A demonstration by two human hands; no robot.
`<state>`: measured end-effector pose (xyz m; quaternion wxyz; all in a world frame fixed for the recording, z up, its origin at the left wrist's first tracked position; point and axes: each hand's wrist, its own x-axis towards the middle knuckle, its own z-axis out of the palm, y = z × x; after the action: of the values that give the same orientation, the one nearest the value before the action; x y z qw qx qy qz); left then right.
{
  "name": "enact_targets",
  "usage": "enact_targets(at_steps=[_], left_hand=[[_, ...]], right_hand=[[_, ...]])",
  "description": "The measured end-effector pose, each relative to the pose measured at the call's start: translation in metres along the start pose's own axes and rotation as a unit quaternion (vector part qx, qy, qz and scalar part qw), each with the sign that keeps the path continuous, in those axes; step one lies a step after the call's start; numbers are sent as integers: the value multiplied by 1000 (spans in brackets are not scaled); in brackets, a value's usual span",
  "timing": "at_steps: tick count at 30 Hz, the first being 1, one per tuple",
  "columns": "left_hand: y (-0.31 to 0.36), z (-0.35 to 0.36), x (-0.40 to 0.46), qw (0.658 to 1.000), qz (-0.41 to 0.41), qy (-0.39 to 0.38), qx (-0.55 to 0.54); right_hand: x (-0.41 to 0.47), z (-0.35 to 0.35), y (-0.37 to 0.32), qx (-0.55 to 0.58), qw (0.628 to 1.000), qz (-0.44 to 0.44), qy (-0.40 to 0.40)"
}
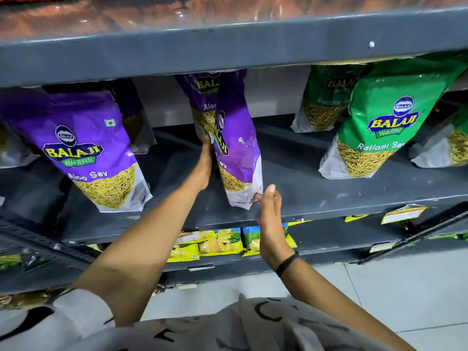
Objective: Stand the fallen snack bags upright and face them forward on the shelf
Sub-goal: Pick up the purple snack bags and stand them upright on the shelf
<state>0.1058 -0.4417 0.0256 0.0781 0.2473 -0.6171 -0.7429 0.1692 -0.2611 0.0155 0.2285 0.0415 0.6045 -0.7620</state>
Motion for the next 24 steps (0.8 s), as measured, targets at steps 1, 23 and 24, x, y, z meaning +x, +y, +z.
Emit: enact_targets(at_steps=[1, 23, 24], left_hand=[[-1, 1, -2, 1000, 1, -3, -6], [-54, 2, -91, 976, 84, 192, -52], [-55, -1, -93, 973, 87, 210, -49]], right_hand=[[1, -1, -1, 1, 1000, 4, -4], [73, -5, -24, -27, 997, -66, -22], [65, -6, -20, -30, 995, -94, 17]])
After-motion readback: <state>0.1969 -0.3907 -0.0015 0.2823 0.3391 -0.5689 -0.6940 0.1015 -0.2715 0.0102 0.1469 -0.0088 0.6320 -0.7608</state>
